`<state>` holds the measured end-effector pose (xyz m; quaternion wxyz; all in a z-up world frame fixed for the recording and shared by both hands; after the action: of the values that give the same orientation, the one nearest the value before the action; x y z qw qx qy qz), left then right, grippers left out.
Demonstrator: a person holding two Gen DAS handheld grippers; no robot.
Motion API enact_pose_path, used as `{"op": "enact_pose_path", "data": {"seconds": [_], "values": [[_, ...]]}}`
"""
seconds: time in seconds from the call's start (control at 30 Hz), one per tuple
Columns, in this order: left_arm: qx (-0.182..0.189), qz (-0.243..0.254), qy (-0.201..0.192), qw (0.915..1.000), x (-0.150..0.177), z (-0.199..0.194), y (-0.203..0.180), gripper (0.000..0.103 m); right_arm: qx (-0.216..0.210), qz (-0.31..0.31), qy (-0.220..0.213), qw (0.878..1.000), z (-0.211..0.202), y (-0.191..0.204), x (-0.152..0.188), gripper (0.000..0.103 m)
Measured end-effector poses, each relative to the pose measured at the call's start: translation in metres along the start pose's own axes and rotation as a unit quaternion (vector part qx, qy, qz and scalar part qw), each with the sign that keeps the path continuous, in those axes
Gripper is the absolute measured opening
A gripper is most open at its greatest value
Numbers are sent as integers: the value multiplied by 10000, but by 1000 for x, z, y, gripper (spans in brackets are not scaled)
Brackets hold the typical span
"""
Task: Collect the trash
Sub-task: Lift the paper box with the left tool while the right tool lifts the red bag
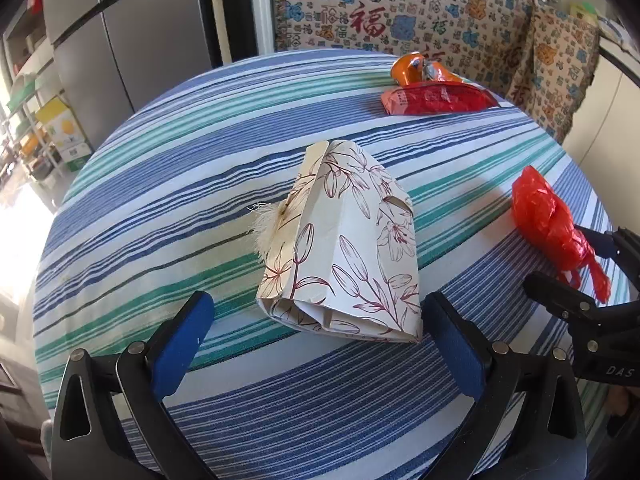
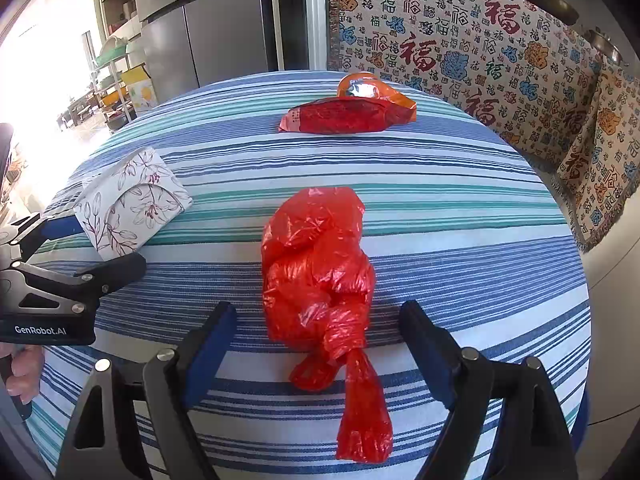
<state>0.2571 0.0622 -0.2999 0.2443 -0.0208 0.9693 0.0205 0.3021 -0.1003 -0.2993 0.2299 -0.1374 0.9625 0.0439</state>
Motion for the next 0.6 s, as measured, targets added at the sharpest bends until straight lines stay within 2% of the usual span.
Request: {"op": "enact_pose_path", "data": {"seconds": [0.4,0.47,0.5,0.6], "values": [[76,53,-1,10000,-1,0,-2,102,22,-26,94,10000,0,-4,-1,86],[379,254,7,9990,-2,-3,-5,102,-126,-19,529,9985,-3,-9,2,86],[621,325,19,9975,-2,-6,-5,102,-340,105,655,9972,-10,-13,0,86],[1331,139,96,9910,-6,-16,4,102,-585,271,857,9942,-29,-27,-10,86]]}}
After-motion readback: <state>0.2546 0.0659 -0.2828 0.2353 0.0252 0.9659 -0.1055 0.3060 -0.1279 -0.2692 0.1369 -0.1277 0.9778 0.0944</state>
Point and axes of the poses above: each gripper's, at about its wrist camera, not at the fingertips, and z roughly the way its jaws point, y to its left, x to its underside, the point moved 9 cm from there along z, roughly the way its jaws point, and after that the axes turned 9 degrees about y, right-handed, at the moved point
